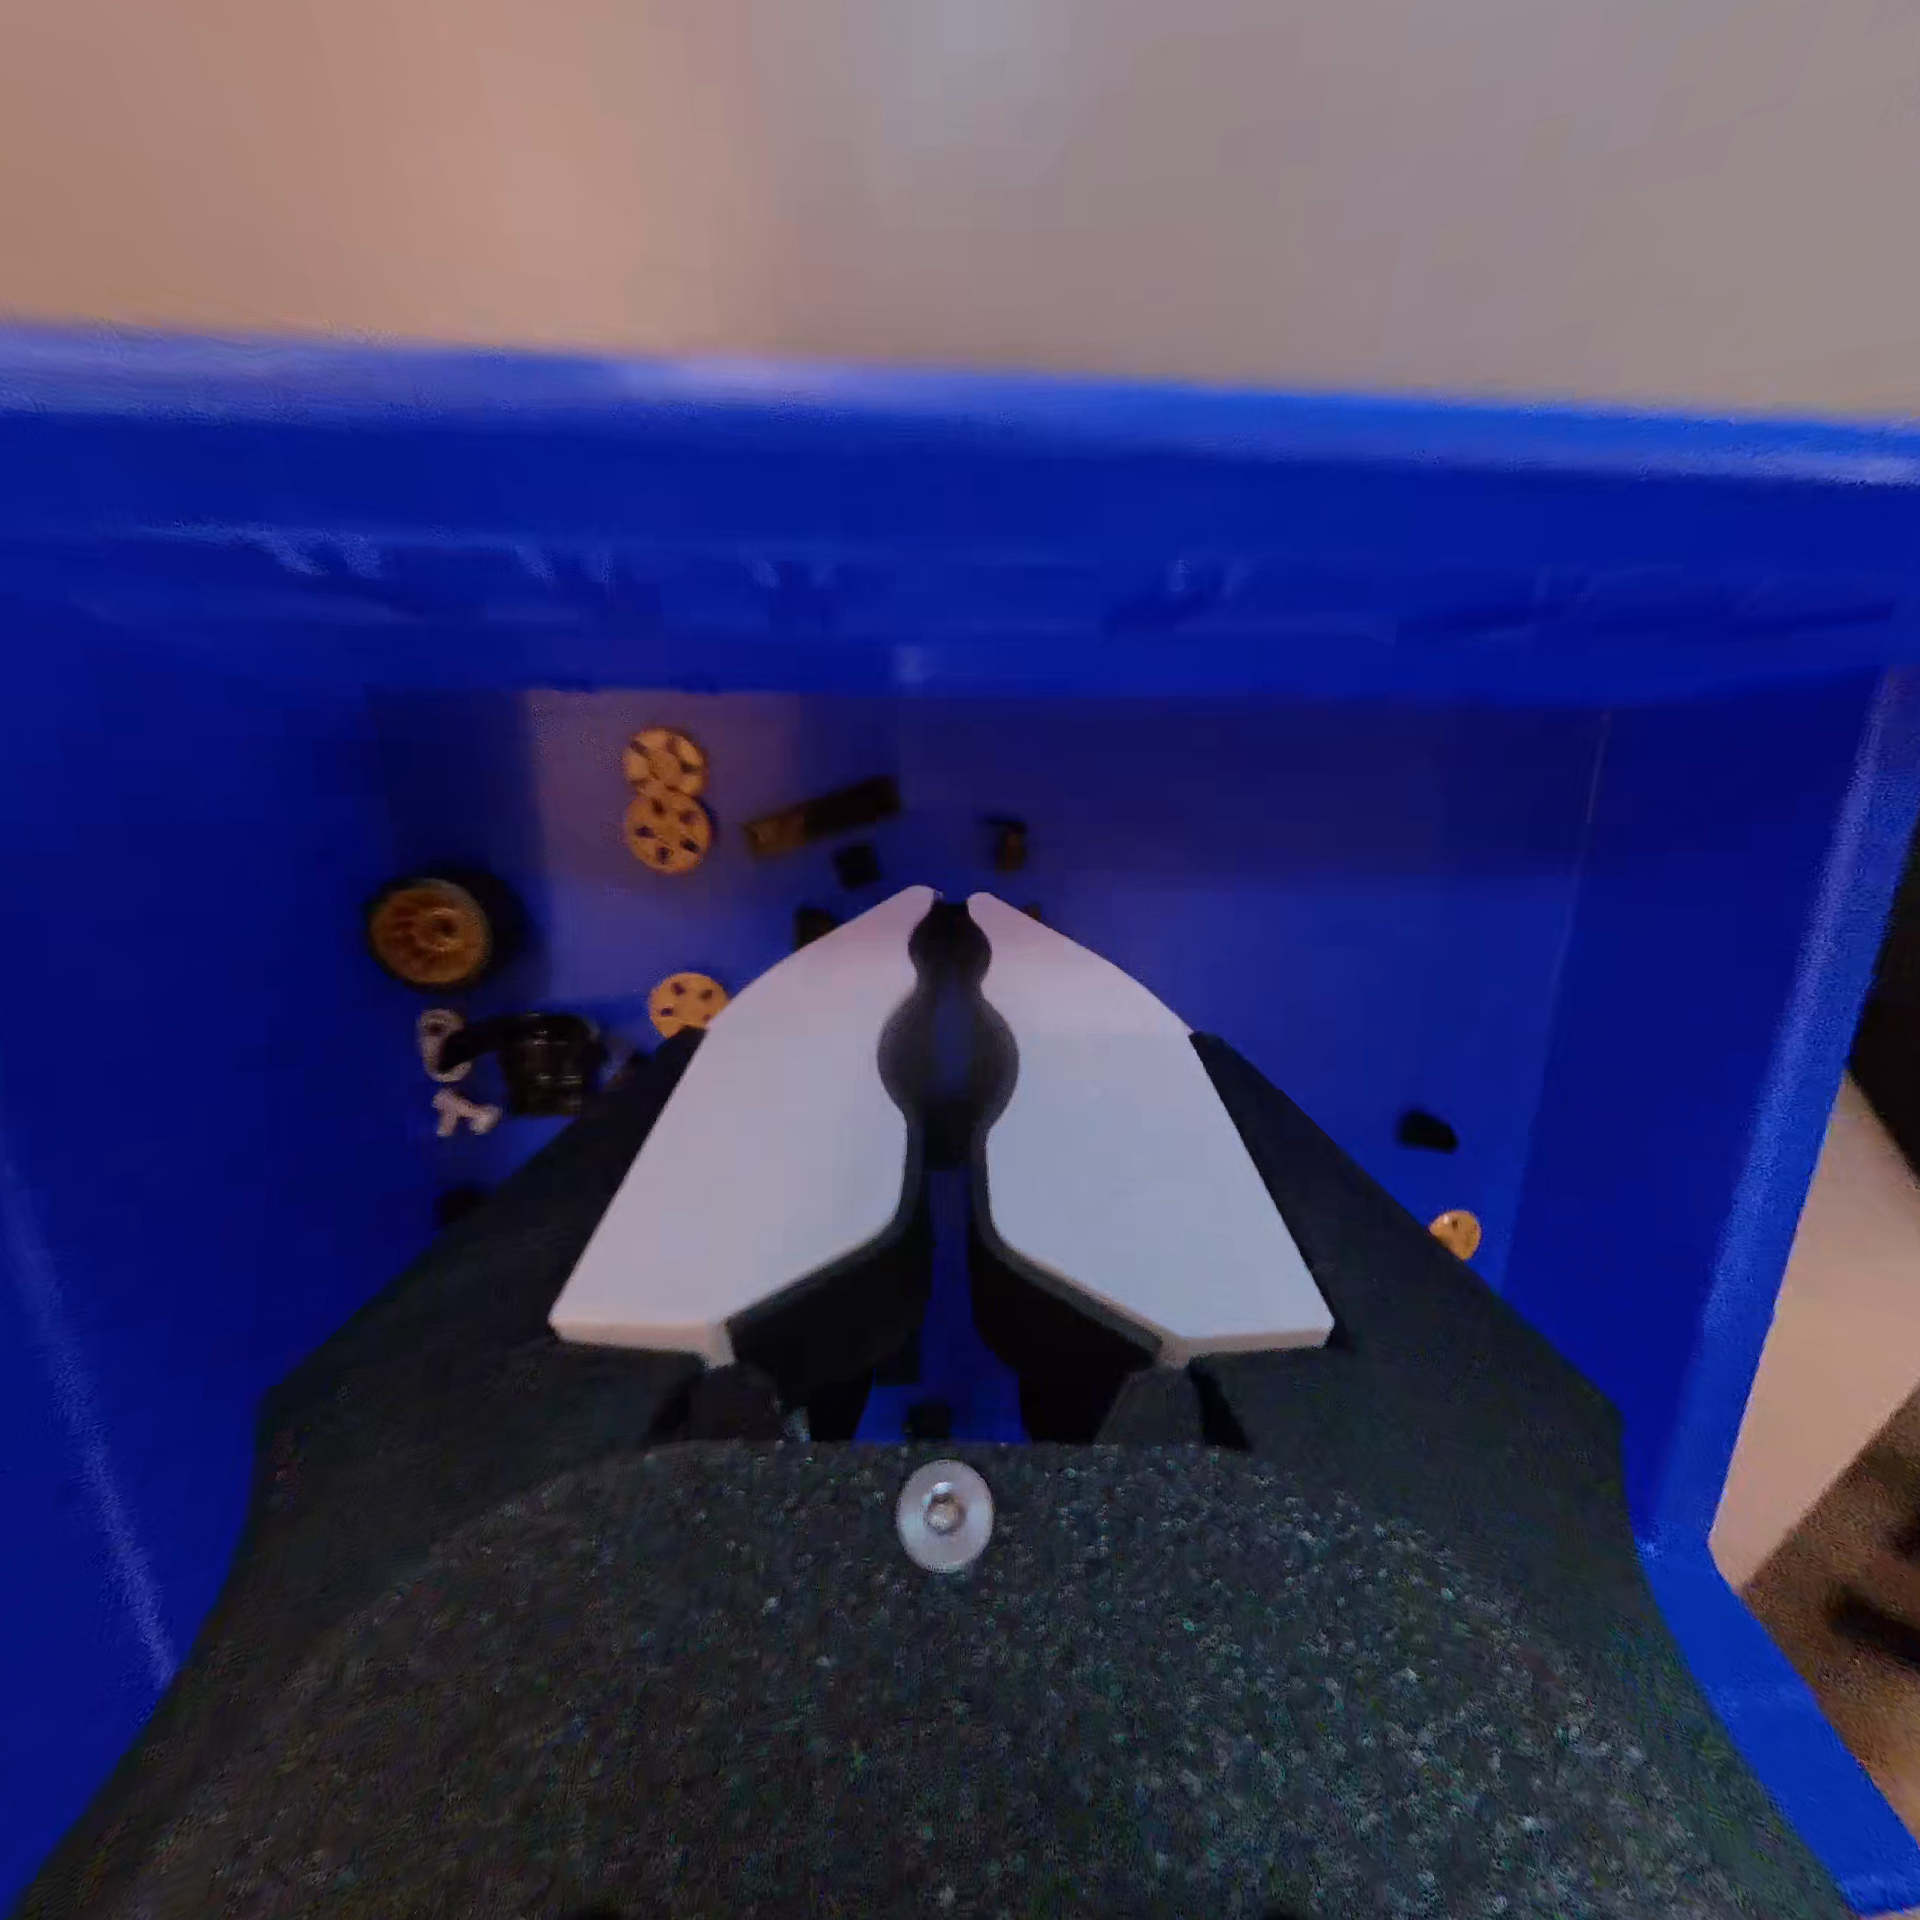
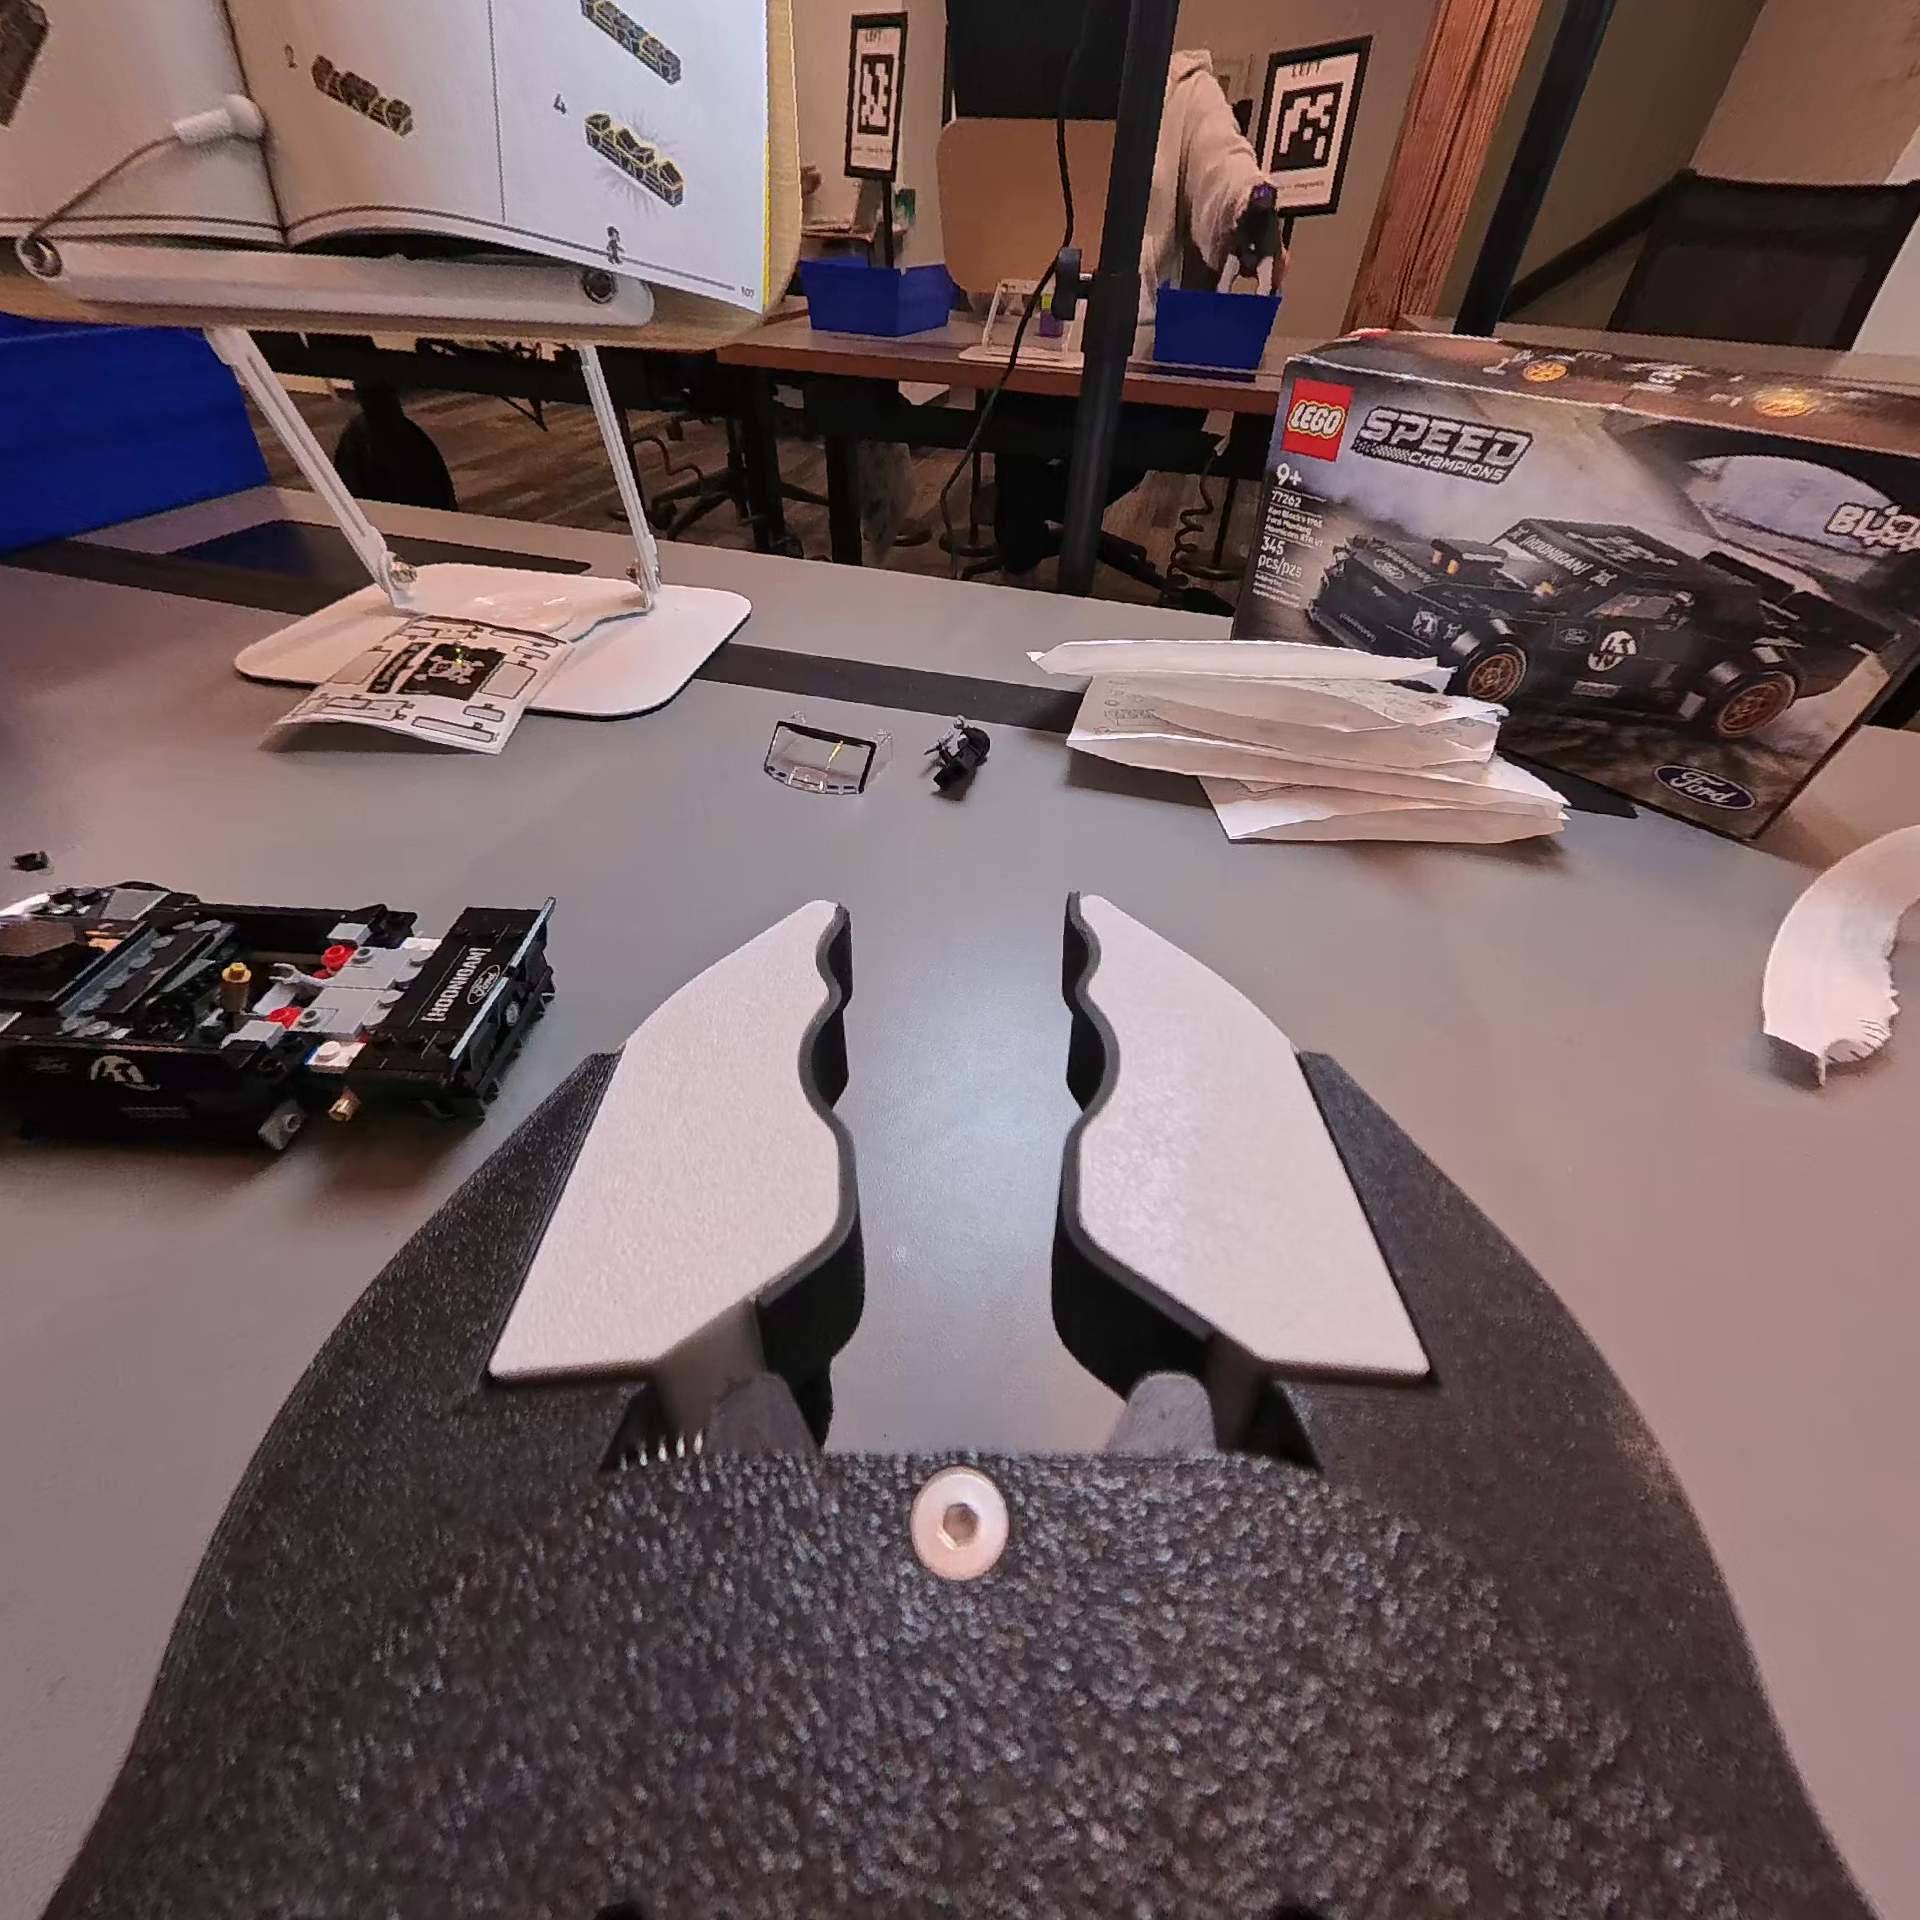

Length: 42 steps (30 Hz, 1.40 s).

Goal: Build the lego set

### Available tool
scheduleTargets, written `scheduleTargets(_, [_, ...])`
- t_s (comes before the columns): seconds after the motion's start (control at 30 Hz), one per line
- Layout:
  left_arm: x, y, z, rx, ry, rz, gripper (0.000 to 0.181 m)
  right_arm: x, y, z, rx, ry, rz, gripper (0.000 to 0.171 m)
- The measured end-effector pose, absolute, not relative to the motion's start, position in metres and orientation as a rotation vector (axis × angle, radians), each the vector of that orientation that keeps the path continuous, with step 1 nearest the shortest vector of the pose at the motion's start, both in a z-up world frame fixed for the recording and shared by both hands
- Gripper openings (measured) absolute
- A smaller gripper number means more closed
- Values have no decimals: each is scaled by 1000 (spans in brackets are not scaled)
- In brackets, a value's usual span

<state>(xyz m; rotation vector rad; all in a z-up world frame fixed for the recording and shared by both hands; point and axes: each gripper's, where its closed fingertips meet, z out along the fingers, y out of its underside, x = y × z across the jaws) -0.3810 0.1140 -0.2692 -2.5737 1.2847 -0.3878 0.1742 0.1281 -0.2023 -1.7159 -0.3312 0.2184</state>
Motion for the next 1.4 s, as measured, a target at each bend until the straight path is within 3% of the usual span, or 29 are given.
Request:
scheduleTargets(0.2, [-409,123,-255,-2603,1185,-216,16,173,128,-202,-1716,-339,215,39])
scheduleTargets(0.47, [-453,104,-282,-2745,1376,207,8,172,128,-204,-1721,-344,208,39])
scheduleTargets(0.7, [-445,99,-294,-2755,1447,172,4,173,128,-203,-1719,-343,205,39])
scheduleTargets(1.03, [-420,94,-273,-2673,1365,-110,30,173,128,-203,-1719,-342,213,39])
scheduleTargets(1.4, [-410,104,-274,-2589,1389,-44,18,173,128,-204,-1720,-344,202,39])
